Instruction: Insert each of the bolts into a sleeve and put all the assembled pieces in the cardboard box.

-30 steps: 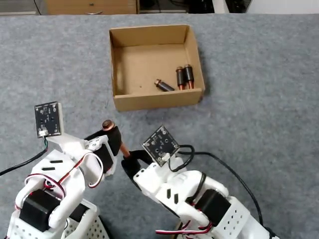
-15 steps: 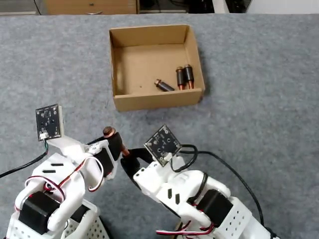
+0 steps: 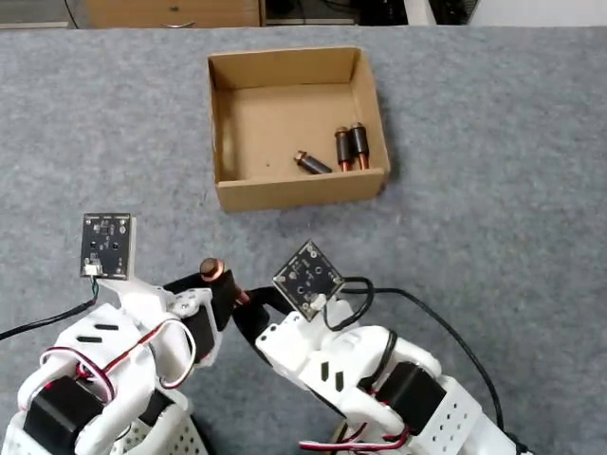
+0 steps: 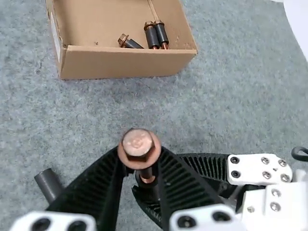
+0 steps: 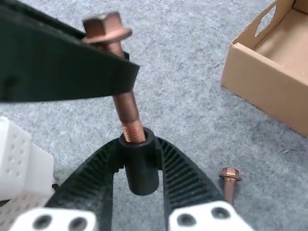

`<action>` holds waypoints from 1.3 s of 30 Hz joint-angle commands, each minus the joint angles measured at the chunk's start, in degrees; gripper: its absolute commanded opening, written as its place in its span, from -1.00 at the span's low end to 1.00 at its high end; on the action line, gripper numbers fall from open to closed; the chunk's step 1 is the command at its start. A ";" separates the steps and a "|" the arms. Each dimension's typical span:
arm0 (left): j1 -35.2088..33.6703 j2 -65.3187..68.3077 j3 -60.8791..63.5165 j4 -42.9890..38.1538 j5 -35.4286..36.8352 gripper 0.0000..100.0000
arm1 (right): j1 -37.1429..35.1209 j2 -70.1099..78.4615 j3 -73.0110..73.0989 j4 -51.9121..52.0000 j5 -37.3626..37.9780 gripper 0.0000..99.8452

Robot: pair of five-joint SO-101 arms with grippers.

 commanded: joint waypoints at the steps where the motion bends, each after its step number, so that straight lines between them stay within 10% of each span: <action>1: 1.14 -0.04 -1.93 0.62 -0.79 -0.87 | 1.10 -0.84 -4.70 -0.26 0.26 -1.00; 10: 1.14 -0.04 -1.32 1.05 -0.53 -0.38 | 1.10 -0.84 -4.79 0.09 0.26 -1.00; 26: 0.79 -0.04 -0.44 0.79 -0.88 -0.37 | 11.30 -0.92 -7.60 -2.11 0.26 -1.00; 35: -4.66 -8.57 1.49 -1.49 -0.88 -0.39 | 30.99 -0.31 -10.95 -11.69 0.18 -1.00; 39: -5.01 -10.59 5.54 -1.67 -0.88 -0.73 | 33.63 0.31 -15.78 -12.31 0.18 -1.00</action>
